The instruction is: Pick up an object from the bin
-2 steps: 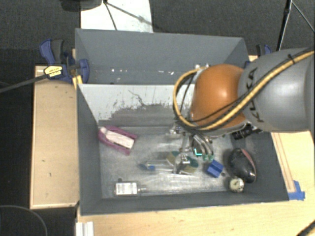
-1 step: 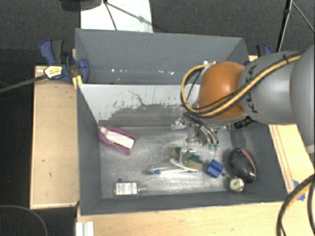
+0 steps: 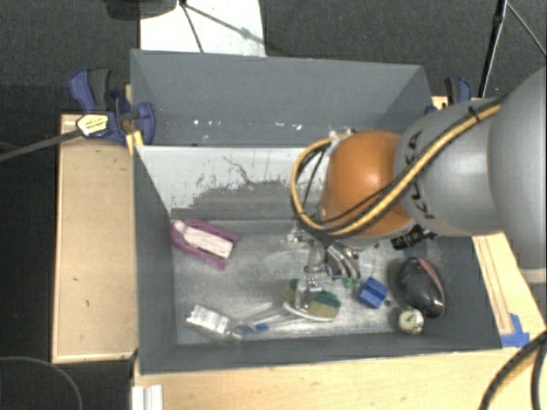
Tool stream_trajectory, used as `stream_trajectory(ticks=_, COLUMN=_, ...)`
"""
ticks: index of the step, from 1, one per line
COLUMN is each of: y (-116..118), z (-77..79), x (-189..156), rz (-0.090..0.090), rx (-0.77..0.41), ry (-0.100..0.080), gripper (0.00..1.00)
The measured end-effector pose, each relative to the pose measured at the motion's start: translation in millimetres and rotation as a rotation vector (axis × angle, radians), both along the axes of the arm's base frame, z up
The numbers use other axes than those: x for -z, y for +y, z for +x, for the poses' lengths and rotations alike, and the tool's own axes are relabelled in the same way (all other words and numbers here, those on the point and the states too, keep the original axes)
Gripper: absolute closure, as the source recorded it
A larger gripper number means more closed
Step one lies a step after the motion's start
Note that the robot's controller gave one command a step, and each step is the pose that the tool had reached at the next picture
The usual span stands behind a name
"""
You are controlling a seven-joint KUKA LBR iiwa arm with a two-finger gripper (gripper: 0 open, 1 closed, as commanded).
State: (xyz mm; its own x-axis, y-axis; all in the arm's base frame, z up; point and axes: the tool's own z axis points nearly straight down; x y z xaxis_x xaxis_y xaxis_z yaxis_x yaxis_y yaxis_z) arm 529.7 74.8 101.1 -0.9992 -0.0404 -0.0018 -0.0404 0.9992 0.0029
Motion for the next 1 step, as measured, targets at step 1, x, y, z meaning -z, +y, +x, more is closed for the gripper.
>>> stream_trajectory(ticks=1, y=-1.8, z=1.0, x=7.7, rz=-0.002, rx=0.009, ry=-0.018, gripper=0.0)
